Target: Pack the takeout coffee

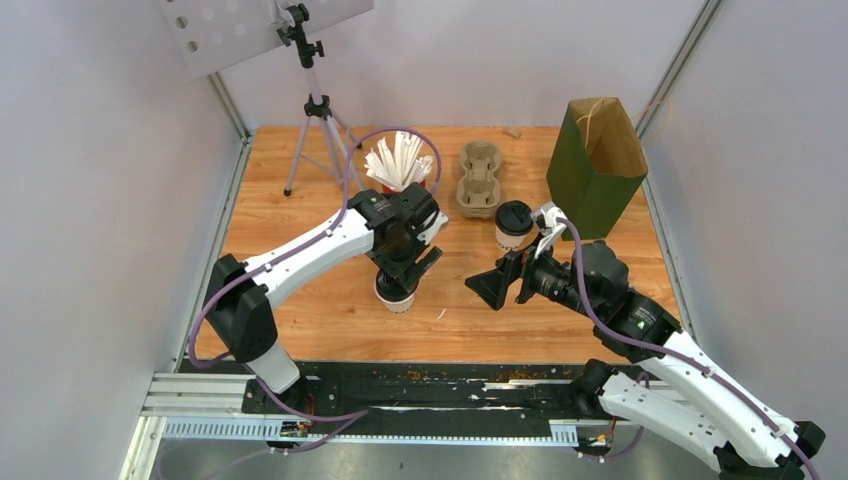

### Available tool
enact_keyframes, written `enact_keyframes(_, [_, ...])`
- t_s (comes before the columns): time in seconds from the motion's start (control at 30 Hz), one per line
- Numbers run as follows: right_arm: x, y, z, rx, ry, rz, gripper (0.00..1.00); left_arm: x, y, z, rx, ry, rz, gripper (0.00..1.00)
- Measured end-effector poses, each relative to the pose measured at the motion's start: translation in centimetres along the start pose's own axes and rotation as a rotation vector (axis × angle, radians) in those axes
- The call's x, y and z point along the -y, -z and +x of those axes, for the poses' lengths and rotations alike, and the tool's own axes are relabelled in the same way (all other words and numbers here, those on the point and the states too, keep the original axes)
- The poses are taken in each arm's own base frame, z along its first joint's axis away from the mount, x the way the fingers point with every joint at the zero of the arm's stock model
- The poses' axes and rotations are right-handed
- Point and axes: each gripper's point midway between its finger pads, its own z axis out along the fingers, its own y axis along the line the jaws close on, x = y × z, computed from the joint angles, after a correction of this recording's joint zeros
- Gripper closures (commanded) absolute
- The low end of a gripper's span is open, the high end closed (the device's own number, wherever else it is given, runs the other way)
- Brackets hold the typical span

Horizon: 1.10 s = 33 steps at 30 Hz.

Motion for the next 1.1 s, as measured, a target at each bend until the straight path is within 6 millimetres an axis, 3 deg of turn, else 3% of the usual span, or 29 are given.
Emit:
enact_keyframes(0.63, [0.13, -0.07, 0.0, 0.0, 0.001, 0.007, 0.0, 0.01, 0.39, 0.55, -0.056, -0.014, -0.017, 0.17])
enact_keyframes(0.73, [0.13, -0.05, -0.01, 0.001, 0.001, 0.007, 0.0, 0.15, 0.14, 0.6, -0.065, -0.013, -0.01, 0.14])
enact_keyframes(0.8, [0.12, -0.02, -0.03, 0.002, 0.001, 0.006, 0.0, 0.19, -0.02, 0.63, -0.071, -0.013, -0.009, 0.06])
enact_keyframes(1.1, [0.2, 0.21, 0.06, 0.0, 0.004, 0.01, 0.0, 0.33, -0.08, 0.67, -0.075, -0.012, -0.002, 0.0])
